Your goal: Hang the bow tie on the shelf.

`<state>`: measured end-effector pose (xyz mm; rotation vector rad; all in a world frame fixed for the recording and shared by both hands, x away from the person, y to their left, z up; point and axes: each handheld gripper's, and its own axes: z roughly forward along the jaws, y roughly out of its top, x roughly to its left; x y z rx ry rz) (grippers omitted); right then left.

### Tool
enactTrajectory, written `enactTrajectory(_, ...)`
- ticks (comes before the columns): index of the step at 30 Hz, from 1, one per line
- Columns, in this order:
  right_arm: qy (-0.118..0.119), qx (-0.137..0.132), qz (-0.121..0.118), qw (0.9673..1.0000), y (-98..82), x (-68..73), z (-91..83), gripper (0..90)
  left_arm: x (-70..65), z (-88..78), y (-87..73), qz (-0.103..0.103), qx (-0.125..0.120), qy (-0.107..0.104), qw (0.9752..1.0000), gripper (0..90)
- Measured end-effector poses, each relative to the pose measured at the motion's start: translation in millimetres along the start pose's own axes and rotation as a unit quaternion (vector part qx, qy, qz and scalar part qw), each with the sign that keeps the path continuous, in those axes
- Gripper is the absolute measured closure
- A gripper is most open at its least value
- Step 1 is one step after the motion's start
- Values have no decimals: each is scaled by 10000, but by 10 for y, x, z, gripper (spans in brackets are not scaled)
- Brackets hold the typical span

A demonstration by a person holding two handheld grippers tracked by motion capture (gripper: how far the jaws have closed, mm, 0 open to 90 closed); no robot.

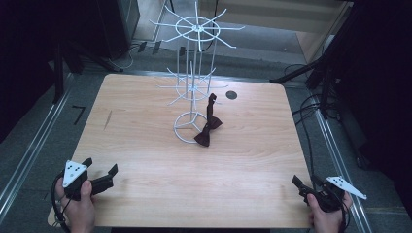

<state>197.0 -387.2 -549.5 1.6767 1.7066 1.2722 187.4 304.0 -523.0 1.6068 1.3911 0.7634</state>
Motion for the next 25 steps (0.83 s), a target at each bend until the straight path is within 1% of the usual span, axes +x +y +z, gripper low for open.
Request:
enactTrajectory(3, -16, 14, -50, 10000, -7, 12, 5, 154, -7, -3, -2, 3, -3, -22, 10000, 71)
enactTrajectory(4, -69, 28, -125, 9999, -11, 30, 15, 154, -8, -2, -2, 18, 15, -61, 10000, 71)
enactTrajectory(5, -105, 28, -145, 9998, -13, 40, 20, 154, -10, 2, -2, 35, 41, -137, 9999, 71)
enactTrajectory(6, -134, 28, -164, 9998, -15, 49, 23, 154, -11, 0, -2, 38, 40, -154, 9999, 71)
enactTrajectory(7, -134, 28, -164, 9998, -15, 49, 23, 154, -11, 0, -2, 38, 40, -154, 9999, 72)
enactTrajectory(8, -187, 10, -198, 9996, -18, 53, 28, 154, -11, -6, -6, 49, 5, -169, 9998, 72)
enactTrajectory(11, -199, -14, -165, 9997, -22, 53, 20, 155, -13, -15, -11, 57, -42, -139, 9999, 71)
enactTrajectory(14, -210, -48, -174, 9996, -25, 53, 16, 155, -22, -9, -10, 72, -31, -137, 9999, 71)
enactTrajectory(16, -234, -29, -229, 9995, -32, 73, 17, 154, -26, -6, -7, 104, 7, -128, 9999, 71)
enactTrajectory(18, -298, 6, -350, 9989, -40, 100, 25, 155, -38, -14, -13, 156, -33, -94, 9998, 71)
enactTrajectory(21, -346, 25, -409, 9986, -44, 118, 34, 154, -52, -22, -19, 200, -50, -89, 9997, 71)
enactTrajectory(22, -329, 24, -458, 9984, -48, 123, 33, 149, -73, -33, -25, 310, -71, -90, 9995, 71)
enactTrajectory(25, -301, 13, -436, 9986, -49, 116, 25, 144, -89, -32, -28, 371, -56, -106, 9992, 71)
